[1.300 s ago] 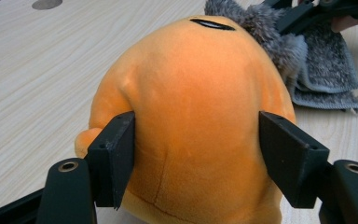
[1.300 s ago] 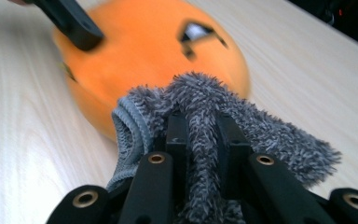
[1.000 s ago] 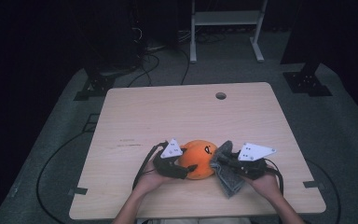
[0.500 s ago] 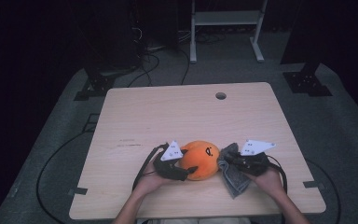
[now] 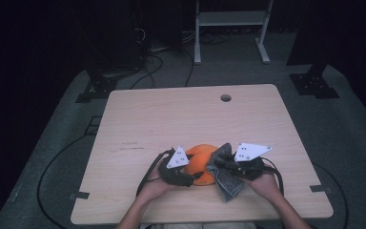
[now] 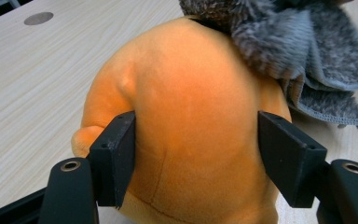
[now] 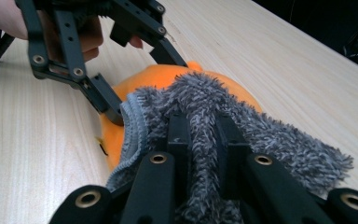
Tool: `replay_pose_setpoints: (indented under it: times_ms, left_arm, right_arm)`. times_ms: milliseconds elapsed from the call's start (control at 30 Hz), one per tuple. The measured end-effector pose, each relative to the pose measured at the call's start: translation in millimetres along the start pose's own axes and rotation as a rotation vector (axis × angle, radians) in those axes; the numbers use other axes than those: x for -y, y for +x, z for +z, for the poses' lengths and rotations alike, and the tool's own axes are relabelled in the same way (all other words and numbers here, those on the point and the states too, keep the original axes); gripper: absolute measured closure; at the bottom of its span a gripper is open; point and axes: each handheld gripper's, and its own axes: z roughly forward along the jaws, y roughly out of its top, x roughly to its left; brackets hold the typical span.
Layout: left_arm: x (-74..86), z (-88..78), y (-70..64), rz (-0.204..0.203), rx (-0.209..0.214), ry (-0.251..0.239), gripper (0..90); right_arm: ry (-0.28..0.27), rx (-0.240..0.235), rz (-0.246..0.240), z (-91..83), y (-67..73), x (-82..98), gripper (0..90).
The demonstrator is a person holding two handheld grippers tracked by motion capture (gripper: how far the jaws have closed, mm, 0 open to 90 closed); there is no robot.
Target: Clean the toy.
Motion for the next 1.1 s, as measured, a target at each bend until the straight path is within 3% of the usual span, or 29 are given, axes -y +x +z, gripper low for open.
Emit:
replay_pose_setpoints:
  times_ms: [67, 167, 333, 433, 533, 600, 633, 700, 800, 833, 933, 1033, 1100]
  left_arm:
    - [1.4, 1.6, 0.1, -0.004, 0.015, -0.012, 31.7]
    - [-0.1, 2.0, -2.4, 0.013, 0.005, -0.009, 31.7]
    - [-0.6, 1.7, -4.0, 0.018, 0.002, -0.007, 31.8]
    - [-0.9, 3.2, -5.0, 0.029, 0.002, -0.010, 32.2]
    - [-0.8, 2.7, -5.4, 0.030, 0.002, -0.006, 32.4]
    - [-0.6, 2.3, -5.3, 0.030, 0.003, -0.006, 32.1]
    - [-0.3, -1.1, -2.9, 0.019, 0.023, -0.012, 30.2]
    - [-4.2, -7.2, 2.2, -0.017, 0.041, -0.014, 19.7]
    - [-7.5, -12.7, 5.5, -0.030, 0.041, -0.049, 16.1]
    - [-10.0, -11.4, 6.5, -0.044, 0.013, -0.055, 16.5]
    - [-9.9, -5.7, 3.7, -0.020, -0.006, -0.021, 20.5]
    - [-10.6, -3.6, -0.9, 0.001, -0.015, -0.011, 24.4]
    - [-8.8, -3.1, -2.5, 0.002, -0.018, -0.016, 26.4]
  right_arm:
    - [0.012, 0.002, 0.026, -0.7, -8.0, 10.7, 78.6]
    - [0.013, 0.004, 0.068, -4.6, -14.7, 21.6, 78.6]
    - [0.081, 0.054, 0.101, -14.8, -25.7, 35.5, 78.6]
    - [0.034, 0.037, 0.130, -18.8, -28.3, 32.8, 78.5]
    - [-0.007, 0.022, 0.094, -15.3, -23.6, 18.4, 78.6]
    - [-0.012, 0.012, 0.069, -10.9, -20.7, 10.5, 78.6]
    - [-0.003, 0.004, 0.059, -6.9, -19.0, 7.5, 78.6]
    - [0.010, -0.010, 0.049, -3.0, -16.7, 7.5, 78.7]
    - [0.013, -0.021, 0.036, -3.2, -13.5, 10.0, 78.8]
    - [0.012, -0.027, 0.024, -5.5, -10.1, 13.1, 78.8]
    - [0.018, -0.028, 0.027, -8.4, -9.3, 16.8, 78.8]
    - [0.033, -0.032, 0.090, -13.1, -16.8, 31.4, 78.9]
    - [0.074, -0.022, 0.121, -14.9, -22.2, 39.2, 78.8]
